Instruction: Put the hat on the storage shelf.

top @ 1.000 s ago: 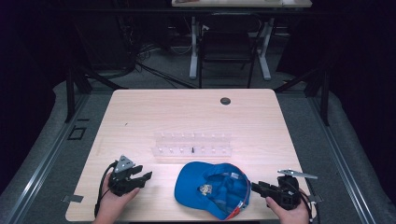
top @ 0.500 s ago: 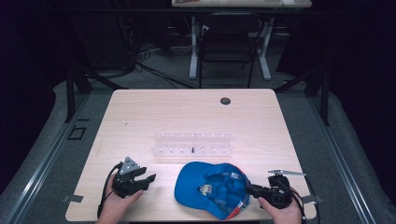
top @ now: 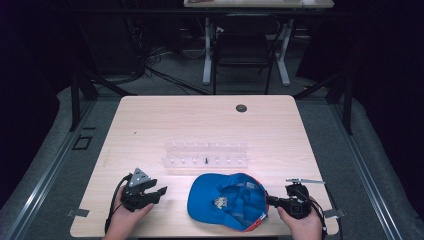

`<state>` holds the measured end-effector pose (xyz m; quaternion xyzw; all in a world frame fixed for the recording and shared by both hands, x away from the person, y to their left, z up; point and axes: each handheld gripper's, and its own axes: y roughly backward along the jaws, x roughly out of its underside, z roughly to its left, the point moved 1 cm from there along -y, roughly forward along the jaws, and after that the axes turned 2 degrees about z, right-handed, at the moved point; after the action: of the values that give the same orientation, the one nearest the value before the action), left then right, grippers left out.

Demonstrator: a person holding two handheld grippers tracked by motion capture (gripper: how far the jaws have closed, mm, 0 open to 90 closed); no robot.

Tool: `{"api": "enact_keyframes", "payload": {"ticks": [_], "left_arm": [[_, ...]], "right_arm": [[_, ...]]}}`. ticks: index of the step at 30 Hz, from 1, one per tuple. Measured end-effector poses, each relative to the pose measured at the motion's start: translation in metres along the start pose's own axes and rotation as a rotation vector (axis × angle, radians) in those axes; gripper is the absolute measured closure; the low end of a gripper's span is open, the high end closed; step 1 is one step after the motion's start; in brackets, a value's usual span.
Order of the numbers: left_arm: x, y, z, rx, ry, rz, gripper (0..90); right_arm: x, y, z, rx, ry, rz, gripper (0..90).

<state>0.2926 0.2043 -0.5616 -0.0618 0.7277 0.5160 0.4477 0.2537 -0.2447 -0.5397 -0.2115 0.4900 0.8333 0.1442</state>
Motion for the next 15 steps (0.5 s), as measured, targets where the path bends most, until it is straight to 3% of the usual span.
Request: {"api": "enact_keyframes", "payload": {"ticks": [5,6,15], "left_arm": [[0.0,0.0,0.001,-0.004,0.0,0.002,49.9],[0.0,0.0,0.001,-0.004,0.0,0.002,49.9],[0.0,-0.001,0.003,-0.008,0.005,0.002,50.1]], "right_arm": [[-0.015,0.004,0.0,0.047,0.025,-0.009,89.9],[-0.022,0.005,-0.001,0.078,0.034,-0.007,89.9],[-0.039,0.011,-0.012,0.144,0.016,0.014,89.9]]}}
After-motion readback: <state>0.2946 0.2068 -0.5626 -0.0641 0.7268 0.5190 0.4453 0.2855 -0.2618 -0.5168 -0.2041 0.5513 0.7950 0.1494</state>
